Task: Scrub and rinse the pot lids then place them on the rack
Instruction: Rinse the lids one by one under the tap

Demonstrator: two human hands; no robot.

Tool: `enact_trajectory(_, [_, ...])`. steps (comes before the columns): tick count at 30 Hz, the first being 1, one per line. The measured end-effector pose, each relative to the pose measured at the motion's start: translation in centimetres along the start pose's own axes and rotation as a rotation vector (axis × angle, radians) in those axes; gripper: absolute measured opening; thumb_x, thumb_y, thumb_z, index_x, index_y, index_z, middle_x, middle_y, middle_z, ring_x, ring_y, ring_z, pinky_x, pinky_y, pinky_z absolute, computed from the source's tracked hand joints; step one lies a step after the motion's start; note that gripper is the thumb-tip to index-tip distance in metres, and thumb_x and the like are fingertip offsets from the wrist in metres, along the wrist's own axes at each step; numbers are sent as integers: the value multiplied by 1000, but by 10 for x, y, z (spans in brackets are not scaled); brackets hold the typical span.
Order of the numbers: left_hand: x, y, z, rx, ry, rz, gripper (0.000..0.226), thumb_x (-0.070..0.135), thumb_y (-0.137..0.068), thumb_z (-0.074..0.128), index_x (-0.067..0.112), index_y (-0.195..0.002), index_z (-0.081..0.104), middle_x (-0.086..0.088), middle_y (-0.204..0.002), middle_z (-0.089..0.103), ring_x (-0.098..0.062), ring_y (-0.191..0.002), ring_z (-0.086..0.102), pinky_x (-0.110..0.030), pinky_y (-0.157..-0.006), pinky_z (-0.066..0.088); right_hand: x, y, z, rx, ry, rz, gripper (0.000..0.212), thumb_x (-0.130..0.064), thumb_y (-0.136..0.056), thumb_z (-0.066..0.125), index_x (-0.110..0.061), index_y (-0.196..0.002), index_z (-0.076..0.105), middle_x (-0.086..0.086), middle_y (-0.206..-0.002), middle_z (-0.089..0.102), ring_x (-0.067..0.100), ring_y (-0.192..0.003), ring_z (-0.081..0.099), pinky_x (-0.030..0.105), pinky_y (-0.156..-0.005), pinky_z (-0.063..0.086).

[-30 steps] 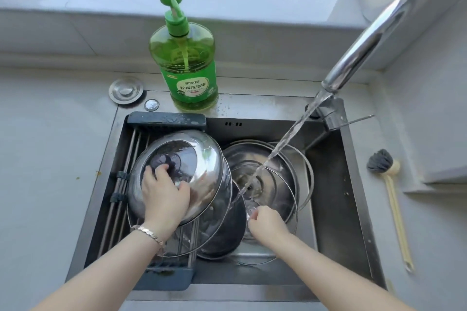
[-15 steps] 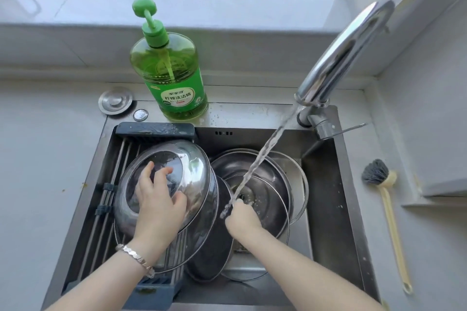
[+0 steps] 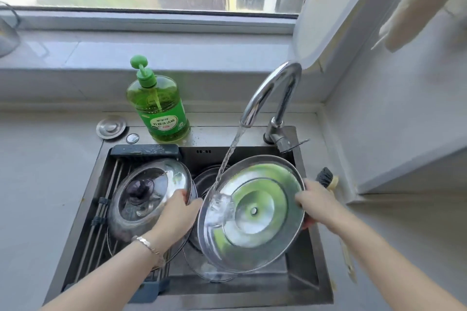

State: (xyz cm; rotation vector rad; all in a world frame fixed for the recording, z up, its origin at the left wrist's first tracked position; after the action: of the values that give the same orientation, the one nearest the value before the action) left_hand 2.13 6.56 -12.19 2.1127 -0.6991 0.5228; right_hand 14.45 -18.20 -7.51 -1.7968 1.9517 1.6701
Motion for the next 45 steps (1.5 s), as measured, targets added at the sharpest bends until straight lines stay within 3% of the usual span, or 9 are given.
enact_trajectory(7, [-20, 10, 9, -173, 647, -360, 46, 45, -93, 50, 3, -108, 61, -16, -99, 69, -33, -87, 67, -38, -69, 56, 31, 1, 20, -113, -227, 40, 29, 6, -86, 46, -9, -108, 55, 6, -82, 62, 17, -66, 60, 26, -55, 50])
enact_trajectory(9, [-22, 4, -6, -35, 552, -314, 56, 51, -94, 43, -1, -105, 62, -19, -93, 69, -33, -83, 66, -35, -68, 56, 24, -8, 24, -2, 125, -116, 51, -8, -90, 47, -14, -139, 35, 5, -120, 56, 23, -104, 57, 33, -85, 48])
enact_trajectory(12, [-28, -1, -19, 97, 443, -269, 70, 61, -91, 39, -2, -117, 57, -21, -111, 63, -37, -99, 61, -48, -91, 49, -6, -13, 42, 279, 850, -346, 64, -31, -98, 31, -11, -150, 0, 16, -156, 7, 31, -145, 2, 39, -116, 5])
enact_trajectory(18, [-1, 13, -25, 195, 485, -194, 55, 48, -96, 39, -4, -102, 57, -15, -96, 62, -32, -98, 58, -39, -91, 46, -62, -38, 101, 217, 850, -454, 105, -73, -65, -21, -9, -147, -10, 10, -151, -24, 25, -141, -22, 41, -110, -20])
enact_trajectory(25, [14, 12, -45, 254, 622, -139, 41, 40, -97, 44, 5, -85, 61, -17, -100, 67, -33, -96, 63, -45, -92, 49, -86, 31, 177, -235, 917, -1053, 70, -61, -86, 2, -24, -142, -13, -8, -147, -21, 10, -137, -24, 29, -112, -20])
enact_trajectory(31, [9, 19, -38, 227, 563, -141, 41, 49, -95, 43, 13, -86, 61, -12, -95, 67, -31, -90, 63, -50, -89, 50, -72, -19, 99, 68, 939, -667, 90, -71, -65, -17, -24, -142, -22, 0, -151, -28, 12, -132, -34, 33, -109, -24])
enact_trajectory(38, [11, 17, -32, 224, 487, -219, 53, 45, -97, 40, -4, -111, 56, -14, -112, 60, -36, -105, 56, -40, -94, 45, -55, 35, 146, -381, 842, -777, 72, -61, -92, 20, -25, -149, -5, -5, -155, -17, 8, -141, -20, 31, -115, -12])
enact_trajectory(41, [-1, 14, -10, 96, 501, -330, 46, 38, -98, 40, -3, -112, 54, -18, -95, 62, -33, -81, 60, -34, -65, 52, -40, 57, 126, -576, 710, -610, 69, -61, -91, 35, -26, -149, 19, -9, -157, 5, 7, -144, 5, 26, -117, 5])
enact_trajectory(45, [9, 32, 22, -139, 598, -439, 15, 5, -97, 38, -3, -98, 50, -22, -90, 61, -35, -72, 61, -47, -48, 54, -37, 70, 100, -470, 913, -656, 36, -48, -88, 53, -15, -101, 52, 3, -113, 58, 20, -99, 52, 36, -88, 44])
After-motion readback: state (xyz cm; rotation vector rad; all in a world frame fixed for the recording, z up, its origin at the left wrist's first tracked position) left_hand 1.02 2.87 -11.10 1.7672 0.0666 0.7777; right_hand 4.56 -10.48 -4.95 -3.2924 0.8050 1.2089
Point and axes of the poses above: each hand's wrist, its own y-axis away from the middle knuckle, its own z-axis out of the palm, x = y × z, the point moved 9 cm from there along -y, towards the middle knuckle
